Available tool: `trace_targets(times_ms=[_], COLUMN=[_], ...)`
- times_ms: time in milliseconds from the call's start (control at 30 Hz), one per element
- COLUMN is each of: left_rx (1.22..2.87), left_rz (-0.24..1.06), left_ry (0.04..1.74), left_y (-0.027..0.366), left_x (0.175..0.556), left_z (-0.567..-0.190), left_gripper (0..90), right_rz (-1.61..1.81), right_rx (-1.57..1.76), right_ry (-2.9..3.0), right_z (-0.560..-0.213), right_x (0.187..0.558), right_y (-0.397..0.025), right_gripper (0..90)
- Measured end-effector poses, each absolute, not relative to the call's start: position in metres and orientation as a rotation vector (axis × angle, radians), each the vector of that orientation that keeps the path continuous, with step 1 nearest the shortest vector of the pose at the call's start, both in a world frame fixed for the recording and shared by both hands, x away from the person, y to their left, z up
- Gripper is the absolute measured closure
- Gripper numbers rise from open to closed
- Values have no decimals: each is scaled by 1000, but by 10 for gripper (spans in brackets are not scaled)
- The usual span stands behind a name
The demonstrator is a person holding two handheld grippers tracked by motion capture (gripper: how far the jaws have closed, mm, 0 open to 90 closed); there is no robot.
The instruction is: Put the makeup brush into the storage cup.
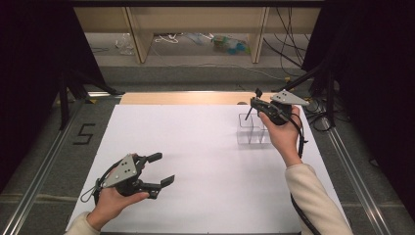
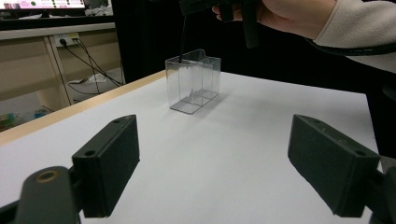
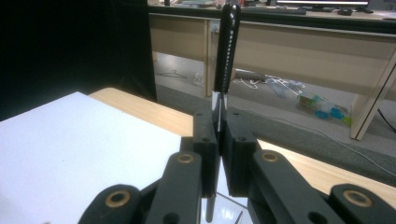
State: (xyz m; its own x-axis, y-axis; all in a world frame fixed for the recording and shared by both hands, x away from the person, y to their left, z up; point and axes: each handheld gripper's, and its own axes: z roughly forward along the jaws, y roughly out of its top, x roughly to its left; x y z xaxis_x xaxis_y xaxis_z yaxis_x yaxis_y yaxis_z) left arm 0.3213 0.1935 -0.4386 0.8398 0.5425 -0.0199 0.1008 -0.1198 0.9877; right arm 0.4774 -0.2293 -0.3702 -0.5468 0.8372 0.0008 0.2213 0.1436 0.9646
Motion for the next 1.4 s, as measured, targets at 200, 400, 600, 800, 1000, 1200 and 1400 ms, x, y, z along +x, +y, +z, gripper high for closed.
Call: trace_targets(times_ms=[200, 400, 600, 800, 1000, 1200, 1400], left_rx=[1668, 1668, 1668, 1668, 1666, 1668, 1667], left_rz=[405, 405, 406, 406, 401, 406, 406], left_ry=[508, 506, 506, 507, 513, 506, 508], left_y=[194, 194, 194, 193, 193, 194, 193], left_x=[321, 321, 321, 321, 321, 321, 321], left_z=[-439, -439, -439, -439, -439, -439, -439], left_gripper=[167, 167, 167, 167, 167, 167, 167], right_rz=[1411, 1414, 1401, 1394, 1375, 1373, 1364], right_rx=[1011, 1008, 1013, 1016, 1008, 1010, 1013], right_ry=[1880, 1882, 1884, 1889, 1893, 1905, 1918], right_z=[-373, -374, -376, -378, -380, -382, -383], right_x=[478, 479, 480, 480, 482, 482, 483], right_y=[-228, -228, -227, -226, -227, -226, -225], right_gripper=[855, 855, 855, 855, 855, 855, 855])
